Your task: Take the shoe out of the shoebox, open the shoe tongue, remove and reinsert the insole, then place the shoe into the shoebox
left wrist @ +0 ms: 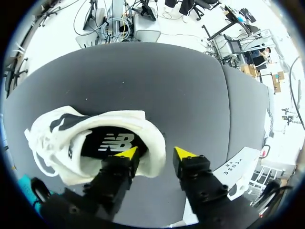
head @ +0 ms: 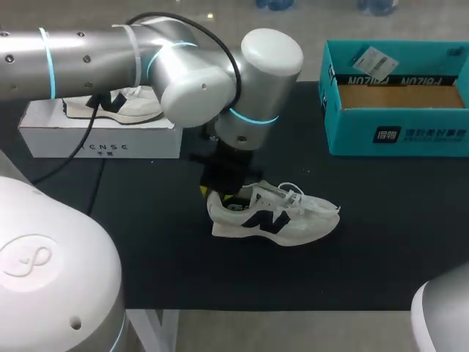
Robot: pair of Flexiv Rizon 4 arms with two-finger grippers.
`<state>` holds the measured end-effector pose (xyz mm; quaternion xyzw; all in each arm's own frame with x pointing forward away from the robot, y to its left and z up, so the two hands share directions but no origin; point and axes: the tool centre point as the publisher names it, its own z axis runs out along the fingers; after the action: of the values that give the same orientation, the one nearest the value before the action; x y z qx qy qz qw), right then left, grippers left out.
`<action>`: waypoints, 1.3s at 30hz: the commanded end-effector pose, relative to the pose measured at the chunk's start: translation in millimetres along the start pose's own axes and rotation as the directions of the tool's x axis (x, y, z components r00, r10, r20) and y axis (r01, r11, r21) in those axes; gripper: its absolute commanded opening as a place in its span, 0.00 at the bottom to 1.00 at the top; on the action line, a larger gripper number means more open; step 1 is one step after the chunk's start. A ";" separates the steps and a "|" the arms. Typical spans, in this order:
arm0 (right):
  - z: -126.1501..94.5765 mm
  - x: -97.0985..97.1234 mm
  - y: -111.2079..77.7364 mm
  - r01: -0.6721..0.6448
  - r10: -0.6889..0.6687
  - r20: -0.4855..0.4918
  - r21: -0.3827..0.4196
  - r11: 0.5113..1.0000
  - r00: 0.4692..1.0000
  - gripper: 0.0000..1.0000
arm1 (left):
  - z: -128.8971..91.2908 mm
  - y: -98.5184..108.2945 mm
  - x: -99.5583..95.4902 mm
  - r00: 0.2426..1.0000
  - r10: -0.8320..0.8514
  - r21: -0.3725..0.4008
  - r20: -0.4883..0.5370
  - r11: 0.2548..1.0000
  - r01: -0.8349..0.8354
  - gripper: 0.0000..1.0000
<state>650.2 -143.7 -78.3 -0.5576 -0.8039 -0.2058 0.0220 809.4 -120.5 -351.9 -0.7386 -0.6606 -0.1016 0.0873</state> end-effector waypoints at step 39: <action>-1.4 0.0 3.8 -0.001 0.001 0.000 0.009 1.000 1.000 1.00 | -53.8 0.9 153.8 0.764 -0.369 0.293 0.530 0.925 0.244 1.00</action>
<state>650.2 -143.6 -78.4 -0.5575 -0.8040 -0.2057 0.0220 826.6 -3.1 -255.2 -0.6403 -0.7589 0.1166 -0.0234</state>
